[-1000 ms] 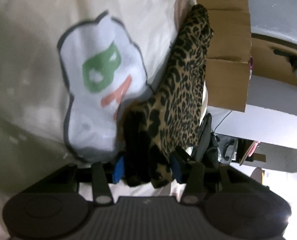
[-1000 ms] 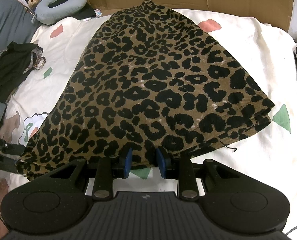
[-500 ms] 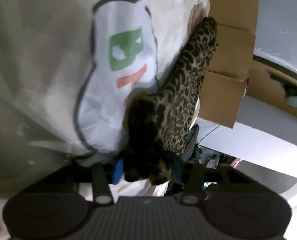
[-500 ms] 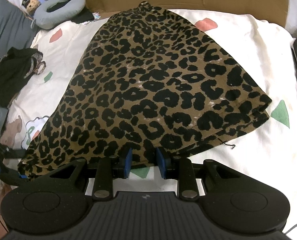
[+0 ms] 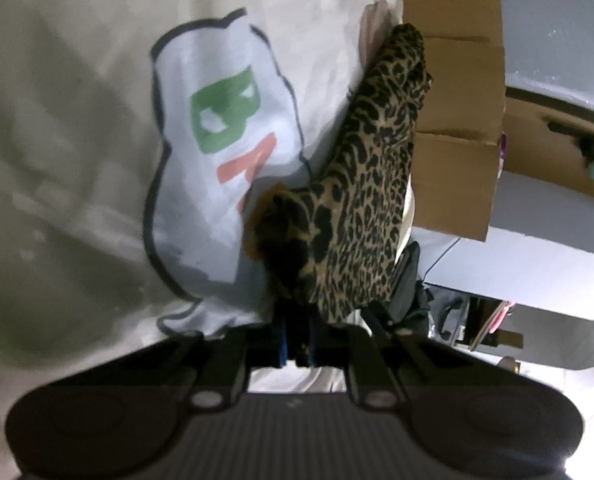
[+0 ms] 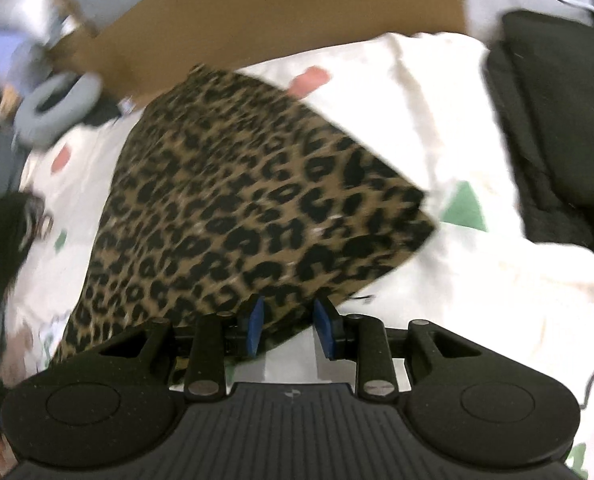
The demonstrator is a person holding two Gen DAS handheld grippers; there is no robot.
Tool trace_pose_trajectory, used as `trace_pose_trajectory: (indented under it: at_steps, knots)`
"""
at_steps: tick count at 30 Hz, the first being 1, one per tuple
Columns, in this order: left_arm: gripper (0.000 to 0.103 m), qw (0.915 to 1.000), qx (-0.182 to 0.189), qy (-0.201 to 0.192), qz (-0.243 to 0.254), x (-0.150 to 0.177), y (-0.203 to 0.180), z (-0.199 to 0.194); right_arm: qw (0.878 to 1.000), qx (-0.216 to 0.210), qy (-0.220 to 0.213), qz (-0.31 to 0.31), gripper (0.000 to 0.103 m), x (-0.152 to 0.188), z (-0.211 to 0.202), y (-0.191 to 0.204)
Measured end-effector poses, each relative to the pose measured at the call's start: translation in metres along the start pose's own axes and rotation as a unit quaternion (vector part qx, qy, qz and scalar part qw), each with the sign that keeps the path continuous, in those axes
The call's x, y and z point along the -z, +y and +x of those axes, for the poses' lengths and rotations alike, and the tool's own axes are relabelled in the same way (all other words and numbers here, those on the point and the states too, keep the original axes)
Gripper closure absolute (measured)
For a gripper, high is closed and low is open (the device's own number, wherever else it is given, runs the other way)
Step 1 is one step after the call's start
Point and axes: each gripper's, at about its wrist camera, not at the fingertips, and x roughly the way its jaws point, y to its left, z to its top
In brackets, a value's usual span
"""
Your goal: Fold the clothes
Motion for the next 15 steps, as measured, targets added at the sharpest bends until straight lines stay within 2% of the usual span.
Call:
trace_pose_trajectory:
  at_steps: [4, 8, 15]
  knots:
    - [0.095, 0.9998, -0.01, -0.007, 0.017, -0.002, -0.006, -0.009, 0.999, 0.013, -0.017, 0.027, 0.065, -0.003, -0.004, -0.014]
    - [0.095, 0.9991, -0.024, -0.017, 0.031, -0.003, -0.01, -0.023, 0.997, 0.024, -0.032, 0.059, 0.055, -0.008, -0.007, -0.028]
    - [0.095, 0.9966, -0.05, -0.038, 0.053, -0.013, -0.018, -0.037, 0.996, 0.008, -0.045, 0.071, 0.055, -0.022, -0.008, -0.043]
